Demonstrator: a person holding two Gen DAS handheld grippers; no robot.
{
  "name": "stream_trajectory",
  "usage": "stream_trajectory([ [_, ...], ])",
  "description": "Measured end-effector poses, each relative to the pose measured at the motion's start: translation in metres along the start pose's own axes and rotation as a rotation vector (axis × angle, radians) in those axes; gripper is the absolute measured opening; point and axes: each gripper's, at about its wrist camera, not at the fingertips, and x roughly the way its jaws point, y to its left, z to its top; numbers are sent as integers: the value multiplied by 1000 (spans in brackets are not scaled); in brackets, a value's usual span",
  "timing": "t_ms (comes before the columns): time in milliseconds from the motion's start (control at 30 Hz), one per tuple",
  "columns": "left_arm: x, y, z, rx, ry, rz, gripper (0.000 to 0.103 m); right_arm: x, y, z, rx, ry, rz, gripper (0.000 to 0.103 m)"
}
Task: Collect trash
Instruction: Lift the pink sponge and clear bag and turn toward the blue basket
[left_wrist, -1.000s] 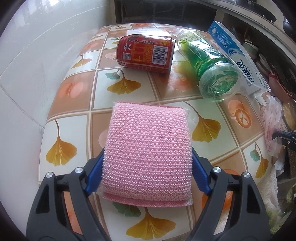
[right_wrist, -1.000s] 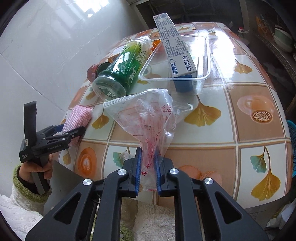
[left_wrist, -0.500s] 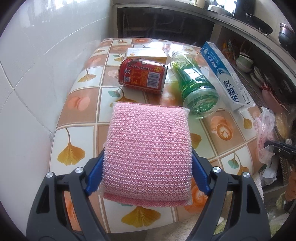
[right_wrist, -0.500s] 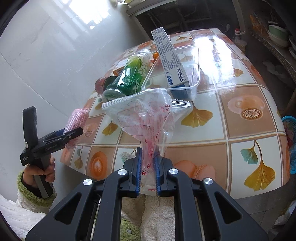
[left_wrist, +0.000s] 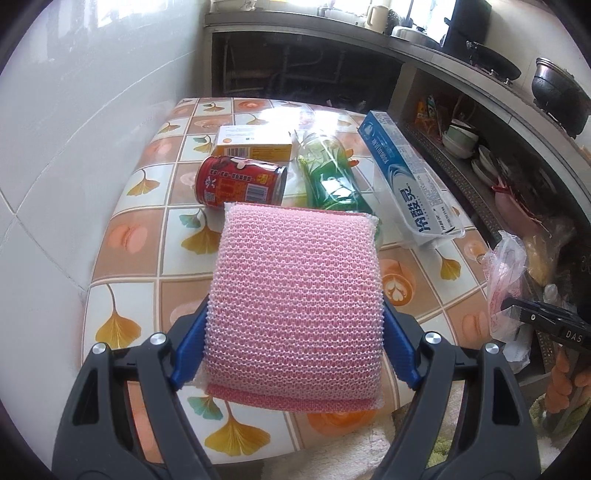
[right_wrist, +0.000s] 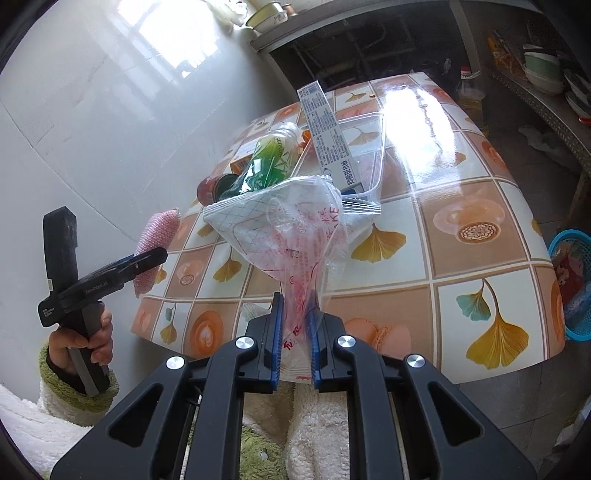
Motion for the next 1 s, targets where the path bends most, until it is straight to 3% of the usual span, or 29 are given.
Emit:
stream_trajectory([
  [367, 0, -76, 36, 128, -45, -133, 77, -73, -40, 1, 84, -180, -54, 13],
  [600, 19, -173, 71, 279, -23, -309, 78, -137, -105, -19, 243, -314, -186, 13],
  [833, 68, -304, 97, 439, 129, -497, 78, -177, -196, -68, 504, -384, -381, 13],
  [1000, 127, -401, 90, 562, 277, -515, 78, -174, -260, -101, 683, -374, -452, 13],
])
